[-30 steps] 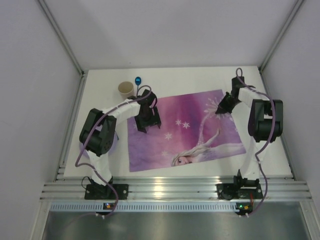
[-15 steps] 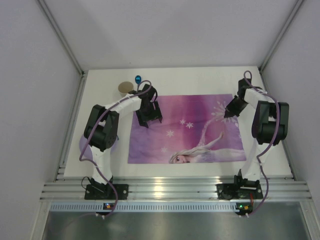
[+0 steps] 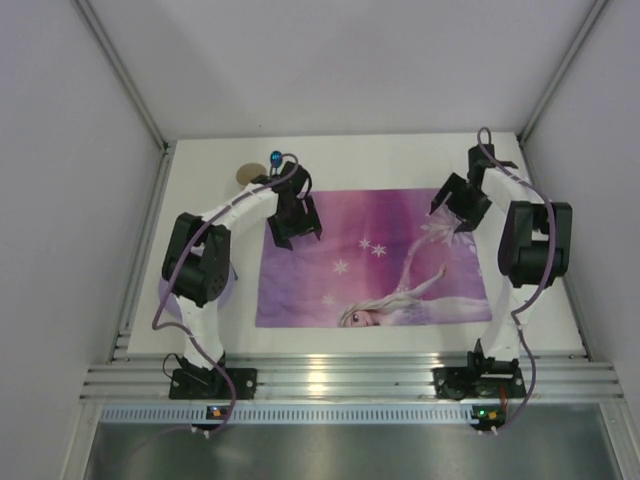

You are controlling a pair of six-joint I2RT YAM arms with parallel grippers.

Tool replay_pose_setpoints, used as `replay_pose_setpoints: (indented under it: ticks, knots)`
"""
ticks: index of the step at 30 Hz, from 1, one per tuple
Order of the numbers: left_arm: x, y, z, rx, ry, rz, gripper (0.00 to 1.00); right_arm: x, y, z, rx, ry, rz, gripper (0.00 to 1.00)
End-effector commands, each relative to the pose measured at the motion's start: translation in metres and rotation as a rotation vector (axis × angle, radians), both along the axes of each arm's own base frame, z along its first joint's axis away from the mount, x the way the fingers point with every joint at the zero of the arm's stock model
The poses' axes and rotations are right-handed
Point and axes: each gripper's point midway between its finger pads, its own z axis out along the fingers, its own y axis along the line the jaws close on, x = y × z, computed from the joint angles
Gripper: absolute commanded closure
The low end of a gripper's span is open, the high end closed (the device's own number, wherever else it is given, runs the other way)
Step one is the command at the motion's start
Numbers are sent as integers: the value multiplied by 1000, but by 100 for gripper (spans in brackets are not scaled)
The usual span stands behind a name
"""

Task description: Set the dinner table for one person

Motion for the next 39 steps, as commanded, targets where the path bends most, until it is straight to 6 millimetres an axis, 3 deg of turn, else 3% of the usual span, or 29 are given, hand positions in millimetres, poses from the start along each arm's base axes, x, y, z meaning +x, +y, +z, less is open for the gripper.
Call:
replay_pose_setpoints:
  ticks: [1,3,6,9,14,17,34,37,38,39]
  knots:
    - [28,5,93,-8,-209,16,18,18,13,76,-37,-168,77,16]
    - [40,9,134,-4,-300,31,18,21,32,104,-34,-227,131,14]
    - [50,38,170,73,-390,79,16,14,48,125,-24,-259,176,14]
    - [63,81,183,92,-411,170,16,0,65,134,7,-270,223,14]
    - [78,147,174,140,-383,271,18,-25,77,131,36,-252,269,14]
    - [84,166,165,169,-371,287,18,-35,82,127,40,-238,294,14]
    - [135,185,113,192,-343,311,20,-54,81,115,30,-190,345,16]
    - [141,186,104,192,-334,309,28,-54,80,113,28,-182,349,16]
    - [144,186,104,195,-338,309,38,-53,81,112,28,-180,349,16]
    - [146,186,103,195,-339,308,38,-53,80,111,28,-179,349,16]
